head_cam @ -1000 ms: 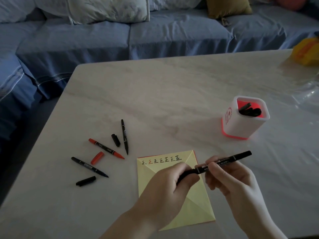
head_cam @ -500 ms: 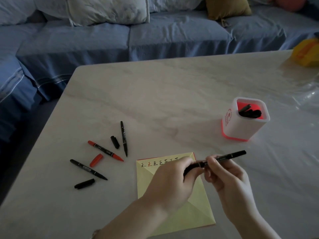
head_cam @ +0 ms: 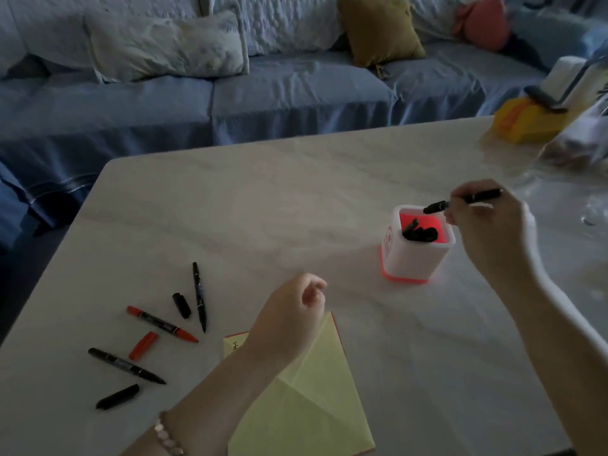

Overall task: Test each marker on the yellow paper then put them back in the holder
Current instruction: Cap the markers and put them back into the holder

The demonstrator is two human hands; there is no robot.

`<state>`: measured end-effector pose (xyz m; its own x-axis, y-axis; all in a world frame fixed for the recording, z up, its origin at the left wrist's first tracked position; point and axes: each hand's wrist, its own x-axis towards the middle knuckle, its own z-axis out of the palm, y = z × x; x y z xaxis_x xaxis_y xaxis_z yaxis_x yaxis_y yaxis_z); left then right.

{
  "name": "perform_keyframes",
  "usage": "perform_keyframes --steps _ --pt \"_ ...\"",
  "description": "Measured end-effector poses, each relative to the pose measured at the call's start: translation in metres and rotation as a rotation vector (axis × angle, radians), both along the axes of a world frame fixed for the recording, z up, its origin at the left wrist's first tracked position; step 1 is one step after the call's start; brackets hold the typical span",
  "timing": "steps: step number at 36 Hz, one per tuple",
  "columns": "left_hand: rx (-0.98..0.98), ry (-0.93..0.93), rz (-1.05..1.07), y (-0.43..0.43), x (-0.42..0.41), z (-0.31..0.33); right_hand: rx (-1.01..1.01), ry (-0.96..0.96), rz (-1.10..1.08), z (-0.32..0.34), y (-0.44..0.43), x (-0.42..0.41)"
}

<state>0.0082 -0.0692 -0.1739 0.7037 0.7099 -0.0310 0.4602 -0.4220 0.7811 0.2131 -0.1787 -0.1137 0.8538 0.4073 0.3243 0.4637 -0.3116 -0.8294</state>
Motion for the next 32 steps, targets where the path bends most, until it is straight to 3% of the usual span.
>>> perform_keyframes --steps 5,9,16,21,25,32 --pt "-0.03 0.023 0.015 0.003 -0.019 -0.003 -0.352 0.05 0.011 -0.012 0.019 0.016" --pt "0.032 0.03 0.006 0.002 -0.026 -0.006 -0.417 -0.017 -0.001 -0.011 0.021 0.016" --pt "0.044 0.019 -0.016 -0.002 -0.032 -0.013 -0.465 0.072 0.051 -0.008 0.011 0.006" --pt "0.084 0.06 -0.012 0.008 -0.052 -0.02 -0.494 -0.207 0.055 0.003 -0.006 -0.031" --pt "0.093 0.091 0.036 0.019 -0.079 -0.019 -0.407 -0.207 0.251 0.0 0.005 -0.079" --pt "0.002 0.097 0.189 0.036 -0.139 -0.014 -0.668 0.057 0.677 -0.051 0.08 -0.16"
